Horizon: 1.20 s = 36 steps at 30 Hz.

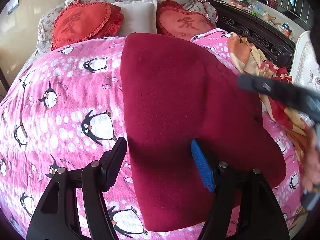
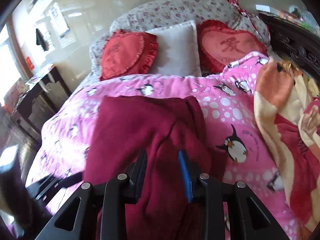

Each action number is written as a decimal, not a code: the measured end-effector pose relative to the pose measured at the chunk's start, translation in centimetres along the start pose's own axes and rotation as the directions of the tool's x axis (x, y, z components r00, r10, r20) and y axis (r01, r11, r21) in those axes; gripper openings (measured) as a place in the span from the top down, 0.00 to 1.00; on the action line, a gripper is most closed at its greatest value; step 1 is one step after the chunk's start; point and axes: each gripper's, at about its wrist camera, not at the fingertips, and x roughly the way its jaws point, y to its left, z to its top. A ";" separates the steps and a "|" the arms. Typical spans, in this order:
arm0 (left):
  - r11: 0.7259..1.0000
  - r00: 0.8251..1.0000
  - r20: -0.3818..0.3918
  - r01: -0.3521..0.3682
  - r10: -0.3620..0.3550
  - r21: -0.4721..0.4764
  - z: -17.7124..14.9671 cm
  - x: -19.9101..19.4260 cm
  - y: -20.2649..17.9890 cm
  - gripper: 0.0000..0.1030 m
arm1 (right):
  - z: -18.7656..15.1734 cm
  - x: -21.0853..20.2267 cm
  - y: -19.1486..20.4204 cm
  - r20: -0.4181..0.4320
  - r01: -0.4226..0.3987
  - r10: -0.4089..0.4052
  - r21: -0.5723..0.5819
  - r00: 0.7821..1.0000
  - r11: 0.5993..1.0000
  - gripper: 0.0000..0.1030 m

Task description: Fold small clothes

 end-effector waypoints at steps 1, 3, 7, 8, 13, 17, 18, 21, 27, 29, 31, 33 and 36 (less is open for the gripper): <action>1.000 1.000 -0.001 0.000 0.000 -0.006 0.0 0.0 0.0 0.35 | -1.0 -0.9 0.3 0.001 0.005 -0.005 -0.009 1.000 1.000 0.70; 1.000 1.000 -0.001 -0.002 0.002 -0.015 -0.1 0.0 0.0 0.35 | -2.5 -1.8 0.9 -0.015 0.037 -0.037 -0.014 0.999 0.999 0.70; 1.000 1.000 -0.006 -0.009 0.009 -0.010 -0.3 0.0 -0.3 0.35 | -5.7 -0.8 0.6 -0.075 0.123 -0.124 -0.021 0.989 0.992 0.70; 1.000 1.000 -0.012 -0.009 0.009 -0.010 -0.4 0.1 -0.4 0.35 | -6.2 -0.2 0.3 -0.080 0.136 -0.137 -0.015 0.987 0.991 0.70; 1.000 1.000 -0.018 -0.001 0.000 -0.023 -0.7 -0.2 -0.2 0.35 | -7.2 -0.2 -1.3 -0.066 0.101 -0.098 0.050 0.993 0.994 0.68; 1.000 1.000 -0.012 0.004 -0.004 -0.024 -0.7 -1.1 0.1 0.35 | -7.2 -2.0 -1.8 -0.043 0.042 -0.038 0.088 0.998 0.995 0.65; 0.999 1.000 -0.010 0.014 -0.014 -0.032 -0.8 -1.4 0.2 0.35 | -7.1 -2.7 -1.9 -0.023 0.027 -0.025 0.100 0.999 0.995 0.62; 0.997 0.999 0.011 0.049 -0.048 -0.055 -0.8 -2.3 0.8 0.35 | -6.6 -3.8 -2.0 0.028 0.008 -0.013 0.140 1.000 0.990 0.39; 0.976 0.985 0.016 0.170 -0.169 -0.136 -0.4 -1.7 3.4 0.29 | -5.7 -1.2 -3.8 -0.025 -0.061 0.068 0.214 0.997 0.975 0.26; 0.953 0.975 0.024 0.219 -0.219 -0.208 -0.3 -0.8 4.6 0.25 | -5.7 0.0 -4.7 -0.044 -0.075 0.087 0.234 0.995 0.969 0.26; 0.937 0.969 0.021 0.244 -0.247 -0.251 -0.3 0.4 5.1 0.23 | -5.7 0.7 -5.7 -0.013 -0.121 0.129 0.263 0.992 0.957 0.22; 0.933 0.967 -0.006 0.245 -0.255 -0.263 -0.3 2.0 5.0 0.23 | -5.7 1.6 -6.4 -0.004 -0.145 0.152 0.280 0.988 0.949 0.16; 0.921 0.955 0.003 0.286 -0.296 -0.264 -0.2 3.2 4.4 0.21 | -5.8 2.9 -7.1 0.000 -0.239 0.253 0.325 0.968 0.915 0.17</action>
